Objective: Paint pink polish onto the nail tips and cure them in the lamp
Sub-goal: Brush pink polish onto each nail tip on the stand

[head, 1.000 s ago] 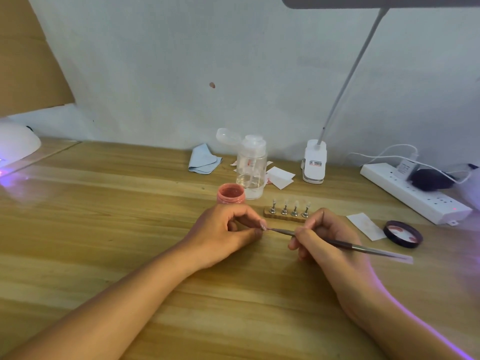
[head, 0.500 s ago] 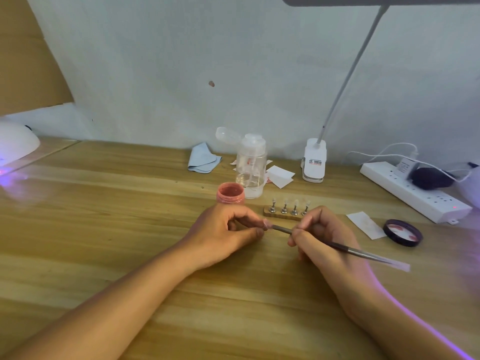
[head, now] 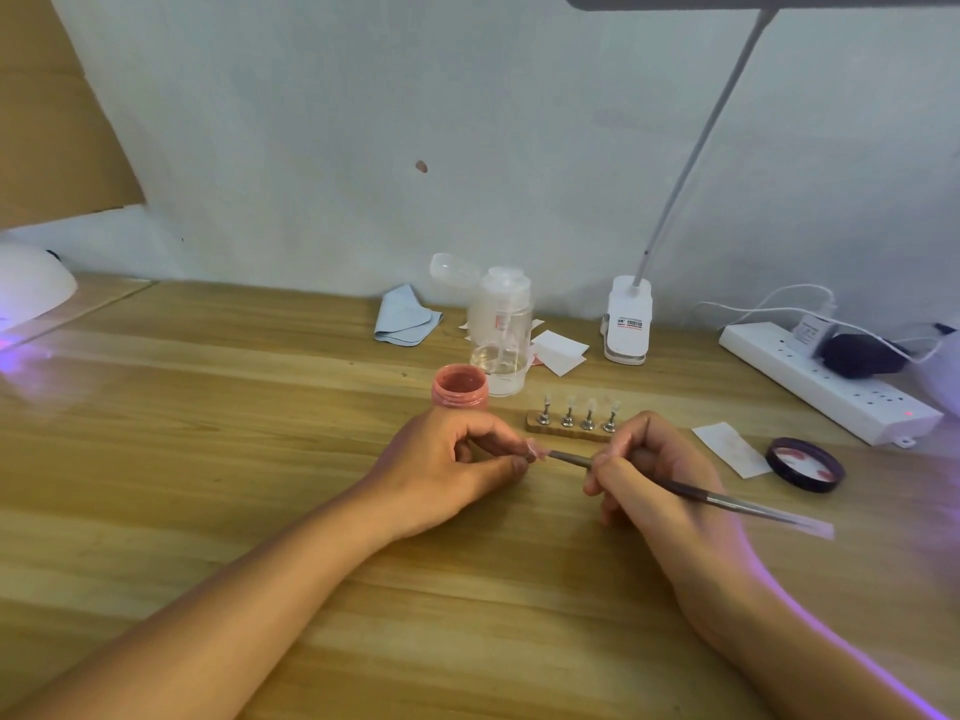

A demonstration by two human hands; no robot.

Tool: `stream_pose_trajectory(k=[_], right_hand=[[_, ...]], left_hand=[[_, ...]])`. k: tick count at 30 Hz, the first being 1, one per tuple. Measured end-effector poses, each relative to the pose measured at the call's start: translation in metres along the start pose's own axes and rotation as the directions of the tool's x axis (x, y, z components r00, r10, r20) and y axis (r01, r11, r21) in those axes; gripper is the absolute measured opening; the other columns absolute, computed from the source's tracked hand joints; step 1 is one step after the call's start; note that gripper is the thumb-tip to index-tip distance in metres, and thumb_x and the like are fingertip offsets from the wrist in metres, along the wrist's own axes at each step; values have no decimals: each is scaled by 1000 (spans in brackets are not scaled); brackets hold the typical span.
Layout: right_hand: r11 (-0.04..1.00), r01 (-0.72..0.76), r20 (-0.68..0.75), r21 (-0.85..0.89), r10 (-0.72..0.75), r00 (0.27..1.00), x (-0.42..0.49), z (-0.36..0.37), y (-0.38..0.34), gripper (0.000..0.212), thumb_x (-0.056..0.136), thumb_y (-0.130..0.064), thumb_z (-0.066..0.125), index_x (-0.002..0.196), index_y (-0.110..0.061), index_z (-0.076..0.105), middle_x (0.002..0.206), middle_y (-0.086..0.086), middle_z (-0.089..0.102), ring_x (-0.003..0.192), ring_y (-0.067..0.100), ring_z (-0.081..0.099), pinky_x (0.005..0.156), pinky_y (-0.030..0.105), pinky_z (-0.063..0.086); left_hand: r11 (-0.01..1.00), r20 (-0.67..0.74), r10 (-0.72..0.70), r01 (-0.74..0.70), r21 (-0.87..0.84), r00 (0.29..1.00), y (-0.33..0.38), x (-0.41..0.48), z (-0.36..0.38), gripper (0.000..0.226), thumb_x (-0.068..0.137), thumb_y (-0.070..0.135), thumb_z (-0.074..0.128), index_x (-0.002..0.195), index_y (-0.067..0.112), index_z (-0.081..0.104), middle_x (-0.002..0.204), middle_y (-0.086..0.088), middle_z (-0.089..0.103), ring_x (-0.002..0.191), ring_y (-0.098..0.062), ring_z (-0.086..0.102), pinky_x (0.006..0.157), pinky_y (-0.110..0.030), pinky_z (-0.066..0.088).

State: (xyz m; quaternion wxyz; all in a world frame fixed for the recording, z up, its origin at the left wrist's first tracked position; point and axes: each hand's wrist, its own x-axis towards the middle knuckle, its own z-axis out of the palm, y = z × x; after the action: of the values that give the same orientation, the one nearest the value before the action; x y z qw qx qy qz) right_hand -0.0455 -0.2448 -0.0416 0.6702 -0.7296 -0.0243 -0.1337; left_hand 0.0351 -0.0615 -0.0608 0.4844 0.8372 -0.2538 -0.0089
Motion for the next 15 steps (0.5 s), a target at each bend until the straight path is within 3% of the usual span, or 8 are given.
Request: stream_pose_trajectory(k=[5, 8, 15], right_hand=[[1000, 4, 5, -1, -4, 1000, 0, 0, -1, 13, 86, 3, 57, 77, -4, 50, 66, 9, 64, 57, 10, 51, 54, 20, 41], [1000, -3, 11, 7, 3, 1000, 1, 0, 0, 14, 87, 3, 56, 78, -5, 51, 66, 8, 65, 56, 6, 53, 52, 16, 42], [1000, -5, -3, 17, 5, 1000, 1, 0, 1, 12, 86, 3, 56, 79, -4, 50, 65, 7, 66, 55, 9, 52, 52, 17, 43]], left_hand=[[1000, 0, -8, 8, 10, 1000, 2, 0, 0, 12, 86, 22, 75, 86, 34, 75, 76, 30, 68, 46, 0, 34, 48, -13, 26], [999, -1, 1, -1, 37, 1000, 3, 0, 0, 18, 86, 22, 74, 81, 38, 71, 58, 34, 58, 45, 0, 35, 47, -10, 24], [999, 5, 16, -16, 44, 1000, 3, -1, 0, 18, 86, 21, 74, 82, 38, 71, 50, 34, 52, 42, 0, 33, 44, -10, 24]])
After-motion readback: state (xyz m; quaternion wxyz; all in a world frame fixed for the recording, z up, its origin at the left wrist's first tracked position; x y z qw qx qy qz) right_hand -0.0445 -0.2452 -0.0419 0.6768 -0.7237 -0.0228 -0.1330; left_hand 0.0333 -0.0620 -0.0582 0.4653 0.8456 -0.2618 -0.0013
